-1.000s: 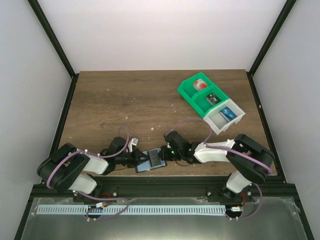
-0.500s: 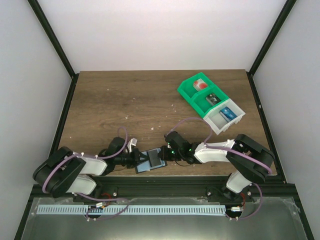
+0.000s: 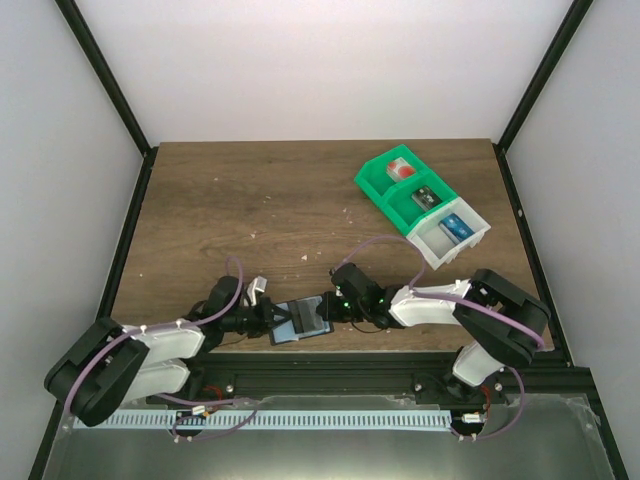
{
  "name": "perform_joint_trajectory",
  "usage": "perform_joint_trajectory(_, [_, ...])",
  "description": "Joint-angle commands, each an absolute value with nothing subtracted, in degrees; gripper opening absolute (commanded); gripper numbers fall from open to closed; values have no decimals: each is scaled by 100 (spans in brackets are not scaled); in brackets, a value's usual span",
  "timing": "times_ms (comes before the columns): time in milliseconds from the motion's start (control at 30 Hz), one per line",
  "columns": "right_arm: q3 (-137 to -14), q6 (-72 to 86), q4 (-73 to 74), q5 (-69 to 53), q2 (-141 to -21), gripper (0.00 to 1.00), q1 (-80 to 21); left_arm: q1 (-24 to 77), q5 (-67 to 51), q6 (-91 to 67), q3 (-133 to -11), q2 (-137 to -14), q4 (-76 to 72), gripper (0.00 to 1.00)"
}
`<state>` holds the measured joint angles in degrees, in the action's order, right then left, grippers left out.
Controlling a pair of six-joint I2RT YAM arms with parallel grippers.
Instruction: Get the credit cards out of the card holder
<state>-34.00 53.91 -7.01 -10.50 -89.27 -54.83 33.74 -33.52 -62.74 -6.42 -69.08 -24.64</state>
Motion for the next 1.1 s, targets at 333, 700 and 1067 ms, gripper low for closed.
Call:
perform_joint_trajectory(333, [-3482,5287,-9,-1173,-8378,17,-5467,3296,-3338,-6109,-704,-6816,-2399,0])
perform_joint_trajectory(700, [-3767,5171,-617,-1671,-8984,18,-5555,3296,-3379,-6102,-738,-6960,-2508,0])
perform_joint_trajectory(1067, [-3558,5255,-791,-1761,-9292,16,-5572,3292,-3428,-6126,-830,-7080,-2734,9])
